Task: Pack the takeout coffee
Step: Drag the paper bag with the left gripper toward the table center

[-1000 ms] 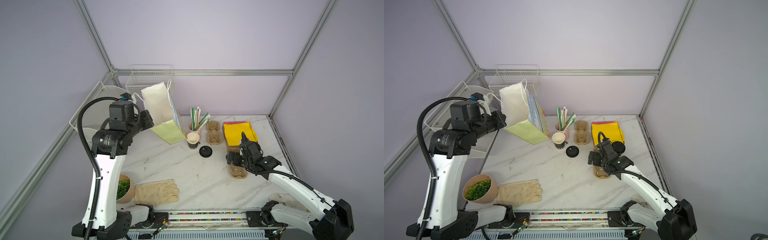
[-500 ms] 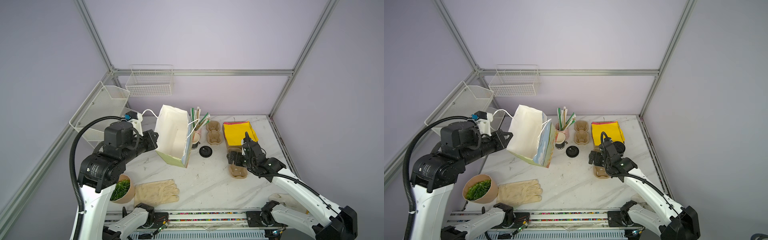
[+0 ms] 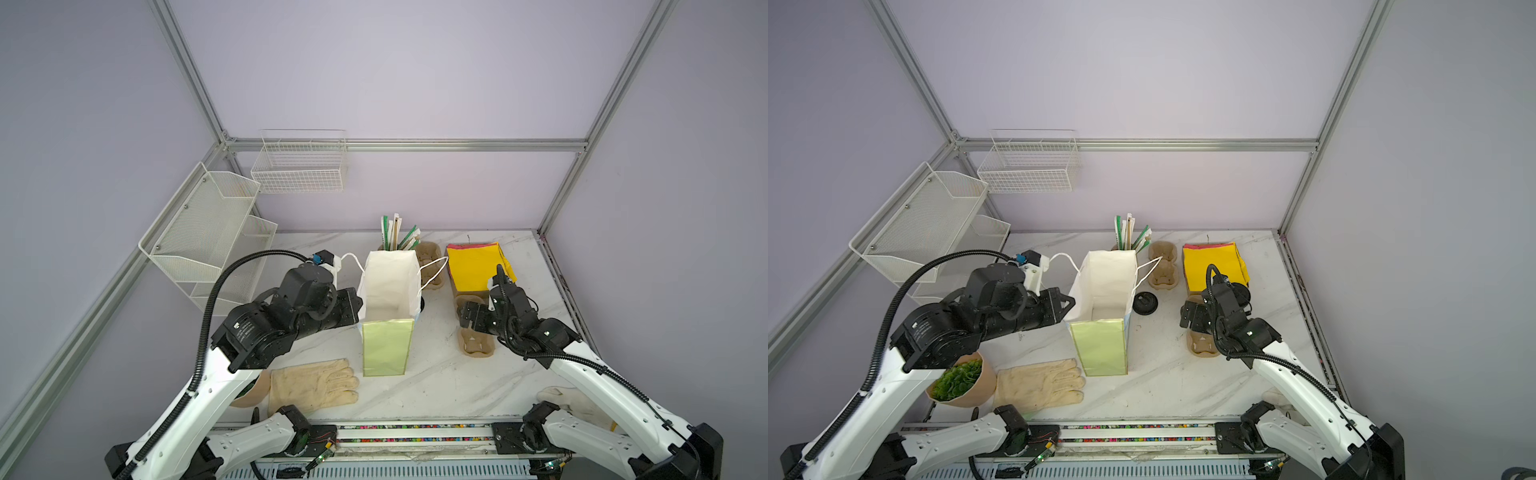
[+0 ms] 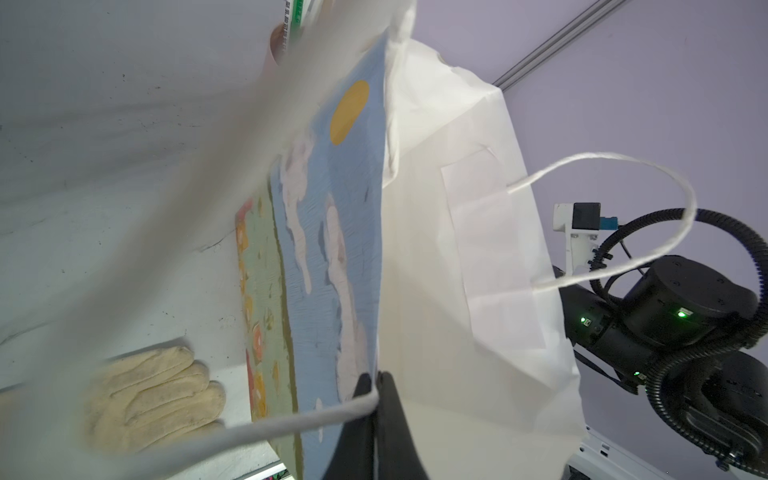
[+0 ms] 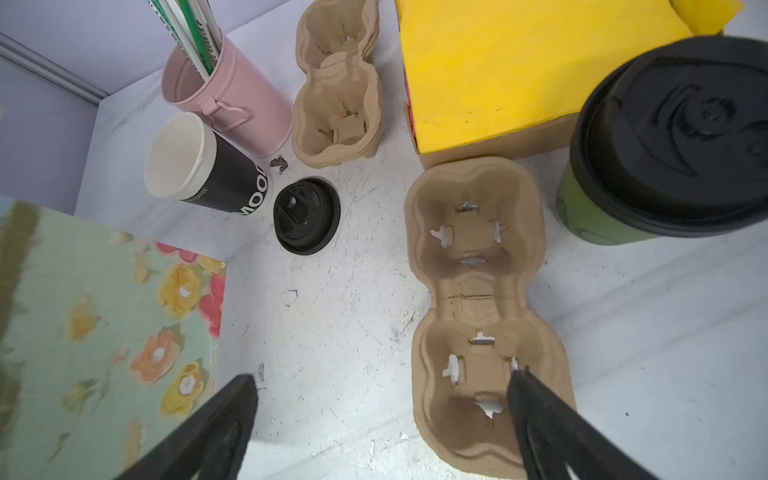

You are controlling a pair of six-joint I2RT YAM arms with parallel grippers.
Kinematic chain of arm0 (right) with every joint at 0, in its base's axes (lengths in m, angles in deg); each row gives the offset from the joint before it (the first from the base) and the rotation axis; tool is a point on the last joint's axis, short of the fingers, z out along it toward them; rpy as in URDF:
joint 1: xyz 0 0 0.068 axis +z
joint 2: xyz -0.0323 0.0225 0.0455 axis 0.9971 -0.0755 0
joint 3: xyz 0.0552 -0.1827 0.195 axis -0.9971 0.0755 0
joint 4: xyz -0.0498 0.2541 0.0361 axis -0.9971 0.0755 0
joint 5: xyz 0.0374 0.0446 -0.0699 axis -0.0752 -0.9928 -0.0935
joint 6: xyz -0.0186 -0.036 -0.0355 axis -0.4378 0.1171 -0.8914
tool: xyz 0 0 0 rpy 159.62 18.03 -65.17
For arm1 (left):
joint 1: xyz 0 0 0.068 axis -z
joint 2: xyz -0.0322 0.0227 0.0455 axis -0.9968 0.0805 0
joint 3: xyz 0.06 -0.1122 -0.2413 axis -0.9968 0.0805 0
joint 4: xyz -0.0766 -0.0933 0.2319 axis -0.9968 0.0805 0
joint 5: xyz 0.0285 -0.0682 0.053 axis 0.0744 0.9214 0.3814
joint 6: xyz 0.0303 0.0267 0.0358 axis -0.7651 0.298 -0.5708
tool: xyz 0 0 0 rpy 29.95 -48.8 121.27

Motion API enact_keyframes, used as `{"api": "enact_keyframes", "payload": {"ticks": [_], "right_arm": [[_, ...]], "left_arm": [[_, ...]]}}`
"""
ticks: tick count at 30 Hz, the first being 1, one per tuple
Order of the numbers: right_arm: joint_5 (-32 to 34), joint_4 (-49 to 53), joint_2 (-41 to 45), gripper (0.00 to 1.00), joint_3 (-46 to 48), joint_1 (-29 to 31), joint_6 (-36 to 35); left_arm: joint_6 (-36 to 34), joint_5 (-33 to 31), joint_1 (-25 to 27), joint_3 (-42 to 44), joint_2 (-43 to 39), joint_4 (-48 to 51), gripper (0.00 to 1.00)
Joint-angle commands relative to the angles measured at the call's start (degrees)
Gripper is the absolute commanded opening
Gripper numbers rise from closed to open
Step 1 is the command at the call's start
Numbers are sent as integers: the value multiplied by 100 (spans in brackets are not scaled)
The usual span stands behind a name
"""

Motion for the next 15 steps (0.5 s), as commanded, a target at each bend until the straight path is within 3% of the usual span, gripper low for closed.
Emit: {"api": "enact_keyframes", "payload": {"ticks": [1,15], "right_arm": [[29,118,112,97,-68,31,113],[181,180,247,97,30,31,113]], "left_arm": [[427,-361,251,280,-7,-647,0],[1009,-657,716,1097,386,-1687,0]]}}
